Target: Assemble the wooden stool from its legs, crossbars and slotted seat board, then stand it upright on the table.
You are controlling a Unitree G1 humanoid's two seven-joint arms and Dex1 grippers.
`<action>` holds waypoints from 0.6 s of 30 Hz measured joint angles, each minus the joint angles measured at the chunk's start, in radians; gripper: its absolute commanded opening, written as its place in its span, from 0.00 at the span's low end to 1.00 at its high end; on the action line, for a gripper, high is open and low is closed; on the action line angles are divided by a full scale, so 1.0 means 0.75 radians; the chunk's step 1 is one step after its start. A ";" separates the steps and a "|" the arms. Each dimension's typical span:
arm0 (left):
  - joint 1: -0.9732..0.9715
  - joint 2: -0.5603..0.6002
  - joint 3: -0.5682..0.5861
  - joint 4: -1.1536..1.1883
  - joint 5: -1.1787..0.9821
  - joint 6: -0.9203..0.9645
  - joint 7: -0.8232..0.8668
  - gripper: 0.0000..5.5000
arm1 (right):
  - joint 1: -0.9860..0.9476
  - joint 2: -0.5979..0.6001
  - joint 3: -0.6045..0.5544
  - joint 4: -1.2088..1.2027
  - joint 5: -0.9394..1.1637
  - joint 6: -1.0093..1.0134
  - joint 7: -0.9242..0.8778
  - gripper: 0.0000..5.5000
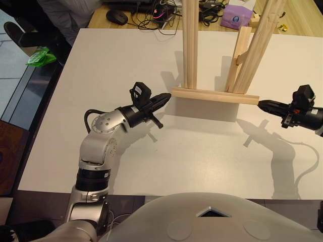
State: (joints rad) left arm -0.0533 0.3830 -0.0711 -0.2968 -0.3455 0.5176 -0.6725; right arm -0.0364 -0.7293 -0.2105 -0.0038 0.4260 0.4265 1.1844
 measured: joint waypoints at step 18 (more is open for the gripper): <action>-0.025 -0.037 0.056 -0.035 -0.051 0.026 0.043 0.00 | -0.006 0.020 -0.042 -0.052 0.079 0.036 -0.054 0.01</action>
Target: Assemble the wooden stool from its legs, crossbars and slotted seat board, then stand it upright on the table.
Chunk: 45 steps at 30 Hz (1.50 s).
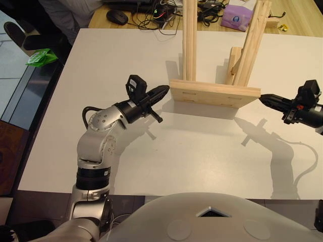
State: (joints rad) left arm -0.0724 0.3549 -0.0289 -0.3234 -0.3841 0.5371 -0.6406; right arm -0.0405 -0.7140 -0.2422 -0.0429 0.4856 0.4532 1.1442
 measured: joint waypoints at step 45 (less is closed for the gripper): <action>-0.268 0.002 -0.353 0.941 0.475 -0.591 -0.122 0.00 | -0.339 0.121 0.426 1.015 -0.514 -0.815 -0.088 0.01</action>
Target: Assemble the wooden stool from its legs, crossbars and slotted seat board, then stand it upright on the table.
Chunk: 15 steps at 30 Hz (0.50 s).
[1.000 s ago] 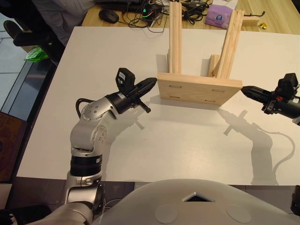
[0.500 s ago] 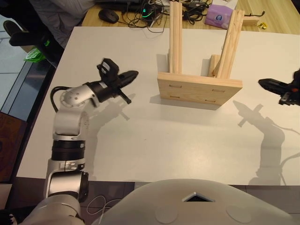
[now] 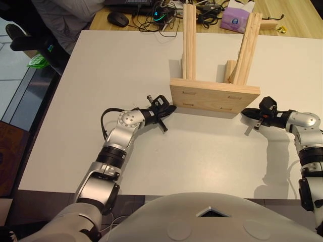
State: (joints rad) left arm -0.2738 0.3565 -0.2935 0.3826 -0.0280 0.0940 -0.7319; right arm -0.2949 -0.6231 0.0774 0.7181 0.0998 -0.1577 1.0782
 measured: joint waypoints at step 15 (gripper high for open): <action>-0.011 0.104 -0.030 -0.074 0.204 0.023 0.122 0.00 | 0.013 0.021 0.002 -0.012 0.004 -0.005 0.003 0.01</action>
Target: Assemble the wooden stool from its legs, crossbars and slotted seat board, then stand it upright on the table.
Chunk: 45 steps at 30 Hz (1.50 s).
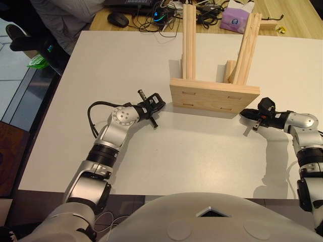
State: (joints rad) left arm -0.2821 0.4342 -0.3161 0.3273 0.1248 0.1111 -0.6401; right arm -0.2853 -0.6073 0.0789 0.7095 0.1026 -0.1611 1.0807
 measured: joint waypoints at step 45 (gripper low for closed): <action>0.236 0.014 0.142 -0.494 -0.235 0.208 -0.151 0.00 | 0.269 -0.128 -0.161 -0.691 0.246 0.508 0.141 0.01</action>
State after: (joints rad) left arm -0.1054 0.4447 -0.2098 -0.0430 -0.0516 0.2672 -0.7534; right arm -0.0837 -0.7034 -0.0416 0.1915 0.2874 0.2196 1.1862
